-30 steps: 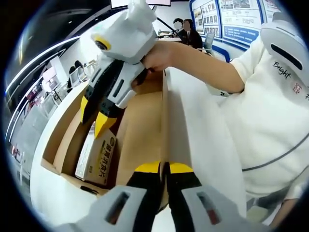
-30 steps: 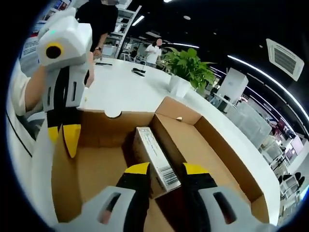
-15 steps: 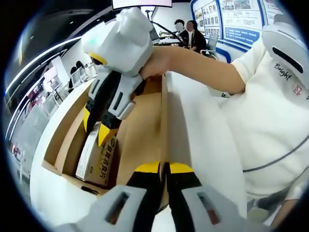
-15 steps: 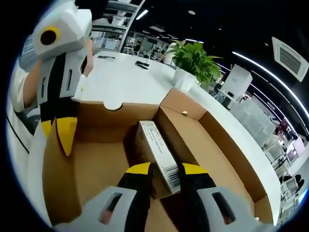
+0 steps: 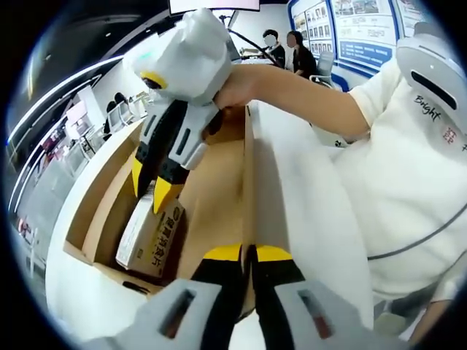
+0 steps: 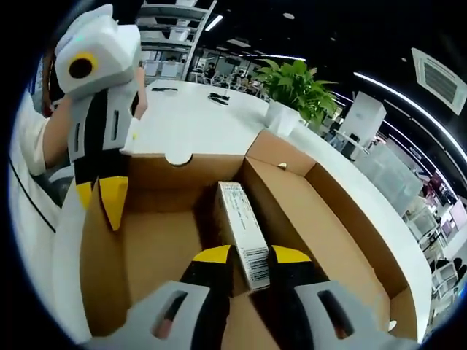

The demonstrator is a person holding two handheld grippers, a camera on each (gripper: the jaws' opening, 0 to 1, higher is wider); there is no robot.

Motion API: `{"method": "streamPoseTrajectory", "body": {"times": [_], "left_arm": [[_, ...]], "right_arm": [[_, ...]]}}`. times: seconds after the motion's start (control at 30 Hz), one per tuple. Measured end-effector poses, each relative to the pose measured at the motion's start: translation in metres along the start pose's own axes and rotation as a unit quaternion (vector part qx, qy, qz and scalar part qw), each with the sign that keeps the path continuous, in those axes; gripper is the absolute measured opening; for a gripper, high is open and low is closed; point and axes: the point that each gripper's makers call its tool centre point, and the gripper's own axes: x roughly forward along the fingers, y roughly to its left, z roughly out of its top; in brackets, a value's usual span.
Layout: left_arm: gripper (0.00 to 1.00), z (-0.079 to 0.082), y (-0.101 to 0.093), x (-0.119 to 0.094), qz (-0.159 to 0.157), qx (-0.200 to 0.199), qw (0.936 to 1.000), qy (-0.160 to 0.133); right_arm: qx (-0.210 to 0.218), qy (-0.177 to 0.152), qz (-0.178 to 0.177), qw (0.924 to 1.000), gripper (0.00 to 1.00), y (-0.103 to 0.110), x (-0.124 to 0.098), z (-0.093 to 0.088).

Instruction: Operate the shoe box by opening the lid, removing the specified soft item, and placing it in the target area until the item is outside and the box remains undamaged.

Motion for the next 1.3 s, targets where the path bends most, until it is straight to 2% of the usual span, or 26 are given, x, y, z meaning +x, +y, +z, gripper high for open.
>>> {"method": "streamPoseTrajectory", "body": {"times": [0.1, 0.2, 0.3, 0.33, 0.37, 0.4, 0.43, 0.47, 0.5, 0.53, 0.6, 0.63, 0.73, 0.8, 0.83, 0.93, 1.03, 1.13, 1.17, 1.2, 1.3], "left_arm": [[0.03, 0.000, 0.000, 0.000, 0.001, 0.000, 1.0000, 0.000], [0.03, 0.000, 0.000, 0.000, 0.001, 0.001, 1.0000, 0.001], [0.03, 0.000, 0.000, 0.000, 0.000, 0.001, 1.0000, 0.002], [0.03, 0.000, 0.000, 0.000, 0.000, 0.001, 1.0000, 0.002], [0.03, 0.000, -0.001, 0.000, -0.001, 0.001, 1.0000, 0.002], [0.03, 0.000, -0.001, 0.000, -0.001, 0.000, 1.0000, 0.002], [0.03, 0.000, -0.001, 0.000, -0.001, 0.000, 1.0000, 0.002], [0.03, 0.000, -0.001, 0.000, 0.000, 0.001, 1.0000, 0.002], [0.03, 0.000, -0.001, 0.000, 0.000, 0.001, 1.0000, 0.002], [0.03, 0.000, -0.001, 0.000, 0.000, 0.001, 1.0000, 0.002], [0.03, 0.000, -0.001, 0.000, 0.000, 0.000, 1.0000, 0.003], [0.03, 0.000, -0.001, 0.000, 0.000, 0.001, 1.0000, 0.003], [0.03, 0.000, -0.001, 0.000, 0.000, 0.001, 1.0000, 0.002], [0.03, -0.001, -0.001, 0.000, -0.001, 0.002, 1.0000, 0.002], [0.03, -0.001, -0.001, 0.000, -0.002, 0.002, 1.0000, 0.002], [0.03, -0.001, -0.001, 0.000, -0.003, 0.002, 1.0000, 0.001], [0.03, -0.001, -0.001, 0.000, -0.003, 0.001, 1.0000, 0.000], [0.03, -0.001, -0.002, 0.000, -0.004, 0.001, 1.0000, -0.001], [0.03, -0.001, -0.002, 0.000, -0.005, 0.002, 1.0000, -0.001], [0.03, -0.001, -0.002, 0.000, -0.005, 0.002, 1.0000, 0.000], [0.03, -0.001, -0.002, 0.000, -0.004, 0.003, 1.0000, 0.000]], "right_arm": [[-0.003, 0.004, 0.006, 1.0000, 0.18, 0.003, -0.004, -0.002], [-0.016, 0.022, 0.017, 0.9995, 0.18, 0.006, -0.011, -0.005], [-0.034, 0.084, 0.032, 0.9954, 0.18, 0.012, -0.020, -0.016], [-0.039, 0.093, 0.033, 0.9944, 0.18, 0.011, -0.020, -0.017], [-0.062, 0.118, 0.034, 0.9905, 0.19, 0.011, -0.023, -0.019], [-0.086, 0.124, 0.040, 0.9878, 0.23, 0.012, -0.023, -0.018], [-0.087, 0.110, 0.038, 0.9894, 0.30, 0.015, -0.021, -0.010], [-0.080, 0.103, 0.045, 0.9904, 0.37, 0.017, -0.021, -0.004], [-0.055, 0.088, 0.072, 0.9920, 0.38, 0.027, -0.020, 0.005], [-0.044, 0.081, 0.100, 0.9907, 0.36, 0.036, -0.020, 0.012], [-0.025, 0.081, 0.119, 0.9893, 0.33, 0.038, -0.018, 0.018], [-0.017, 0.087, 0.118, 0.9891, 0.33, 0.035, -0.016, 0.018], [-0.034, 0.122, 0.122, 0.9844, 0.30, 0.027, -0.010, 0.013], [-0.008, 0.167, 0.159, 0.9731, 0.28, 0.035, -0.009, 0.002], [-0.007, 0.178, 0.166, 0.9699, 0.28, 0.035, -0.009, -0.001], [-0.012, 0.190, 0.147, 0.9708, 0.27, 0.022, -0.002, 0.000], [0.016, 0.182, 0.167, 0.9690, 0.26, 0.029, -0.002, 0.009], [0.024, 0.182, 0.165, 0.9690, 0.27, 0.031, 0.000, 0.012], [-0.008, 0.201, 0.153, 0.9676, 0.27, 0.027, 0.001, 0.006], [-0.016, 0.220, 0.155, 0.9631, 0.26, 0.028, -0.001, 0.000], [-0.017, 0.237, 0.164, 0.9573, 0.26, 0.033, 0.002, -0.006]]}}
